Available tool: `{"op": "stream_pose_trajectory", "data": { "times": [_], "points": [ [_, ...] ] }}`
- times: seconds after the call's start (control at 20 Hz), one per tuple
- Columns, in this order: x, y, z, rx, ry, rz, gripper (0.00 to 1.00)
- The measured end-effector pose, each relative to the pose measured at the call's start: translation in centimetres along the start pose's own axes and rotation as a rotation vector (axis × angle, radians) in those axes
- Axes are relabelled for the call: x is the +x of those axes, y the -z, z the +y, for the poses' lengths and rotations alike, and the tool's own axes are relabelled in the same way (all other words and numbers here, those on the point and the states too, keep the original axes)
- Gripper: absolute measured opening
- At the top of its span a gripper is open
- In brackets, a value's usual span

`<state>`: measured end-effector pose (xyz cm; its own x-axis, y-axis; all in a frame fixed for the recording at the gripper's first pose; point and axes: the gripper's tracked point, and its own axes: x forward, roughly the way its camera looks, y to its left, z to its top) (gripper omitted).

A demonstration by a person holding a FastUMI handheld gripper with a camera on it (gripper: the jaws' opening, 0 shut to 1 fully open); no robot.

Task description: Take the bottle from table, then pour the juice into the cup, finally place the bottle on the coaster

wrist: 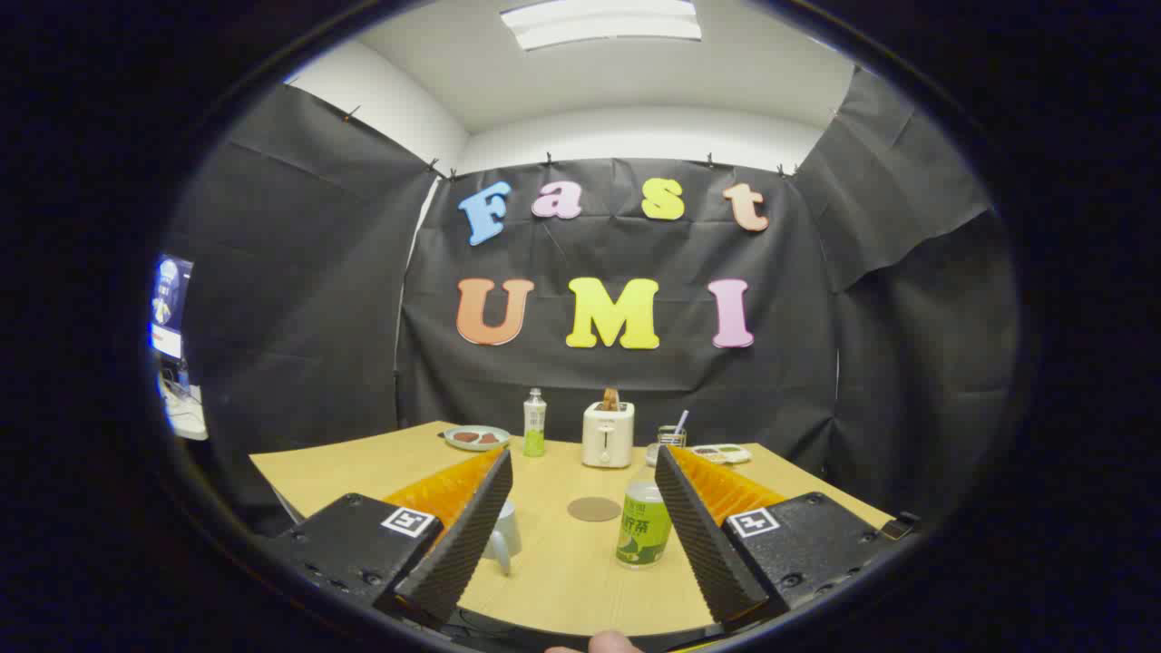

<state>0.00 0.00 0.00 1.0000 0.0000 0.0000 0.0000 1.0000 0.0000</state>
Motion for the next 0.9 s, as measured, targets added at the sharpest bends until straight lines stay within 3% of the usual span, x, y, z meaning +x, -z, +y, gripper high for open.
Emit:
{"op": "stream_pose_trajectory", "data": {
  "times": [0.9],
  "points": [
    [0.54,0.11,0.78,0.001,-0.028,0.014,1.00]
  ]
}}
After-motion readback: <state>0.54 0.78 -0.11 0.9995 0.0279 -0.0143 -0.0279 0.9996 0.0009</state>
